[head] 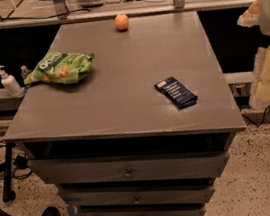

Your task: Pick green rice chip bag

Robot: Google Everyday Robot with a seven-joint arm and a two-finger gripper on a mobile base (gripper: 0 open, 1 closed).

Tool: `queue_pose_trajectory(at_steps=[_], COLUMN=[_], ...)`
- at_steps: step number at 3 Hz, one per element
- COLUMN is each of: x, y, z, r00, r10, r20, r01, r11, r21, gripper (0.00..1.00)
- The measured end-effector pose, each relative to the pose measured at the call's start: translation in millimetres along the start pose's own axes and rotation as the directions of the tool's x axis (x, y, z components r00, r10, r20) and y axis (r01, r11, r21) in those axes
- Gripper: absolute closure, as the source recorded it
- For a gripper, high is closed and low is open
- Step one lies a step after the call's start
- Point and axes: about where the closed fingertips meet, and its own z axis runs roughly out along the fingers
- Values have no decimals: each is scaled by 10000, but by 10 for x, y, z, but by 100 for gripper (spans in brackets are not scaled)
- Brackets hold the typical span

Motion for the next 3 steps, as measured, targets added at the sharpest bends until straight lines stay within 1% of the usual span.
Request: queue_pose_trajectory(at_steps=[1, 2, 3], x=[0, -152, -558], y=[0, -14, -130], z=[0, 132, 422], r00=[10000, 9978, 9789], r10=[0, -10, -118], r20=[1, 665, 2039], r01=[0, 9, 148], r11=[10000, 10000, 9998], r21=[2, 7, -129], gripper=[0, 0, 0])
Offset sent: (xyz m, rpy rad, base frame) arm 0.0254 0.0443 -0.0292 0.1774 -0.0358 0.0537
